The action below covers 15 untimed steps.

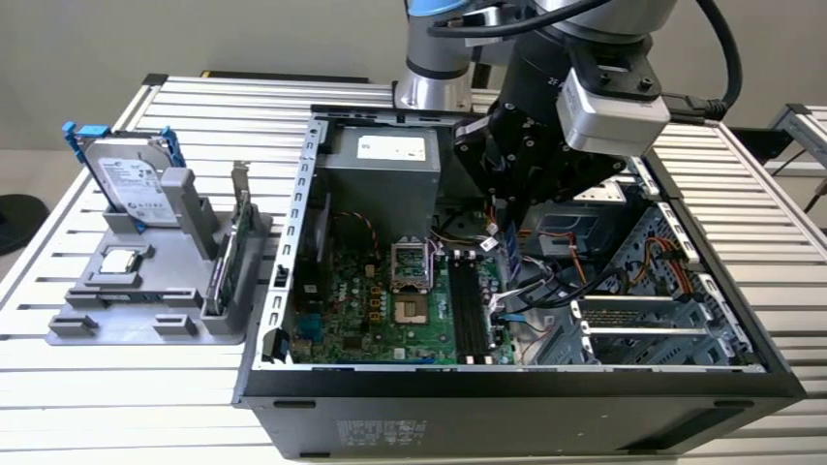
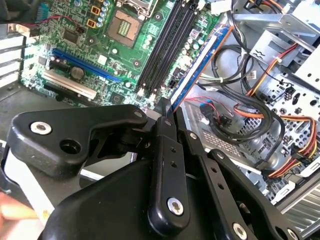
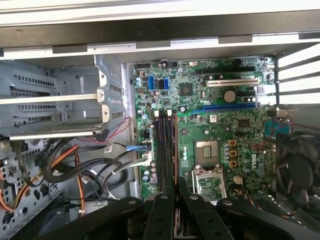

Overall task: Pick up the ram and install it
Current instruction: 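Insert the ram into the slot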

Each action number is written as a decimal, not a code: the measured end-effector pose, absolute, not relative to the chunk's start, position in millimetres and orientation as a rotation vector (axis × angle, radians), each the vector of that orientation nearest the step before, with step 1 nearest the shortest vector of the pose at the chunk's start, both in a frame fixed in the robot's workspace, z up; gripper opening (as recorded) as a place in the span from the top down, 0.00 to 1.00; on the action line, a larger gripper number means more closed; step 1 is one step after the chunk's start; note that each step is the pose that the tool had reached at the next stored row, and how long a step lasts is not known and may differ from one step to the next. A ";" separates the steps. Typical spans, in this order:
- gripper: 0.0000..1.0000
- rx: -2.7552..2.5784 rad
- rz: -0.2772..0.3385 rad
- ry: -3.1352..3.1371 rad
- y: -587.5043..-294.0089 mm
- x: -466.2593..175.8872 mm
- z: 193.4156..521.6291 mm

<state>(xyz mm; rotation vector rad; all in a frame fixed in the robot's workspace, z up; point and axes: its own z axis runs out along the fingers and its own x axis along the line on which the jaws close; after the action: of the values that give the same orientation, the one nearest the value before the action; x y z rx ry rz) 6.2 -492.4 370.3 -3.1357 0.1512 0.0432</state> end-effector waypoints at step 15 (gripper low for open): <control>1.00 -3.139 0.043 0.151 -492.4 6.8 358.3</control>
<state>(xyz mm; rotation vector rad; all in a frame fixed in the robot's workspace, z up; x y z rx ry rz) 6.8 -492.4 358.3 -3.1387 0.1514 0.0432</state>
